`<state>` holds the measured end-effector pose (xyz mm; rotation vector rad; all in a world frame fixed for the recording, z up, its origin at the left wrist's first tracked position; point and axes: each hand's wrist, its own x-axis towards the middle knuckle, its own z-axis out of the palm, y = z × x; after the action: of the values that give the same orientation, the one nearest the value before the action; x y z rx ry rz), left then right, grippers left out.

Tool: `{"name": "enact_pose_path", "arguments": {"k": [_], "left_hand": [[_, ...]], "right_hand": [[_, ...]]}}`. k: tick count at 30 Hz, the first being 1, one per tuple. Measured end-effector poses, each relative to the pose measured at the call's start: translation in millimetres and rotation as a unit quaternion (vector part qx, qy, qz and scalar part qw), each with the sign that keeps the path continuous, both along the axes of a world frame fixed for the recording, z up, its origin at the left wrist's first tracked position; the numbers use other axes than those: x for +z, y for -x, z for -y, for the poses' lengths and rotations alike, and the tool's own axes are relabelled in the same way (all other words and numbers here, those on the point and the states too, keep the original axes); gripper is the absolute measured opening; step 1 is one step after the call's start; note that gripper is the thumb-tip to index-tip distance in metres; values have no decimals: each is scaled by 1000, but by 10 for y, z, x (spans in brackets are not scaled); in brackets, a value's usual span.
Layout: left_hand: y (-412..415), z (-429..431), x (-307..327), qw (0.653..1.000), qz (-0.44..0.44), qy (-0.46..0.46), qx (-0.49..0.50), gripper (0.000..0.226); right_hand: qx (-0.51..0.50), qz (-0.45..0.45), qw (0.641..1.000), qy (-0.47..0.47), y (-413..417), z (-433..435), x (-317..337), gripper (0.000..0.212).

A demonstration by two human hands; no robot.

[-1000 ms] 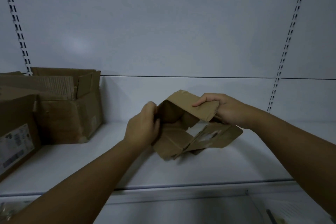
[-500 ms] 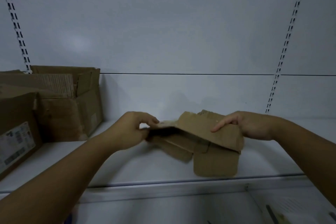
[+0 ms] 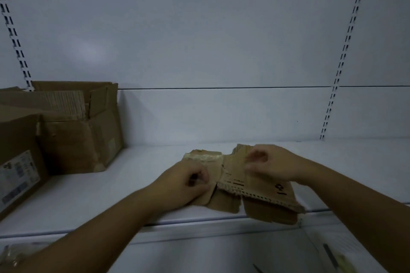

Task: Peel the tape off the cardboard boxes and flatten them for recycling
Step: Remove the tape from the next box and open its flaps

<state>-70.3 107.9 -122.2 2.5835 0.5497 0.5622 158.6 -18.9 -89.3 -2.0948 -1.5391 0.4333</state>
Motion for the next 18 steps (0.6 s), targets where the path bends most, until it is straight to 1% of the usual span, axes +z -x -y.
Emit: {"name": "enact_pose_path", "arguments": {"k": [2,4,5,6,7,8,9,10,11,12,13,14,15,16,17,18], "left_hand": [[-54,98,-51,999,8,-13,-33,12],[-109,151,-39,998,-1,3,-62,19],[-139,146,-6,998,2,14,-65,18],[-170,101,37,998,12,23,-49,16],[-194,25,82,999,23,34,-16,16],[-213,-66,128,999,21,41,25,20],[-235,-156,173,997,0,50,56,30],[-260,-231,202,995,-39,59,72,43],[-292,-270,223,992,-89,58,74,54],[-331,-273,234,987,-137,46,70,59],[-373,-256,240,983,-171,26,69,56],[-418,-241,231,980,-186,8,71,48],[-457,-224,225,979,-189,-1,75,39],[-483,-213,223,978,-192,3,81,35],[-496,-207,229,974,-208,0,89,38],[-500,-205,250,967,-236,-13,96,49]], "right_hand": [[35,93,994,42,124,-60,-39,54],[68,162,981,89,130,-149,-143,74],[83,192,972,103,100,-179,-197,87],[89,201,970,107,66,-184,-229,99],[91,191,972,101,39,-173,-239,107],[93,174,976,90,21,-146,-237,109],[102,163,979,73,20,-106,-219,106],[112,163,978,62,25,-74,-204,99],[124,175,975,51,24,-53,-195,90],[134,194,971,34,12,-42,-181,81],[143,214,966,10,-15,-53,-174,74],[141,229,963,-8,-35,-57,-154,66],[126,238,963,-12,-50,-59,-130,59],[102,235,967,-2,-46,-52,-100,55],[86,222,971,14,-28,-43,-73,52],[83,198,976,35,-9,-33,-54,50]]}}
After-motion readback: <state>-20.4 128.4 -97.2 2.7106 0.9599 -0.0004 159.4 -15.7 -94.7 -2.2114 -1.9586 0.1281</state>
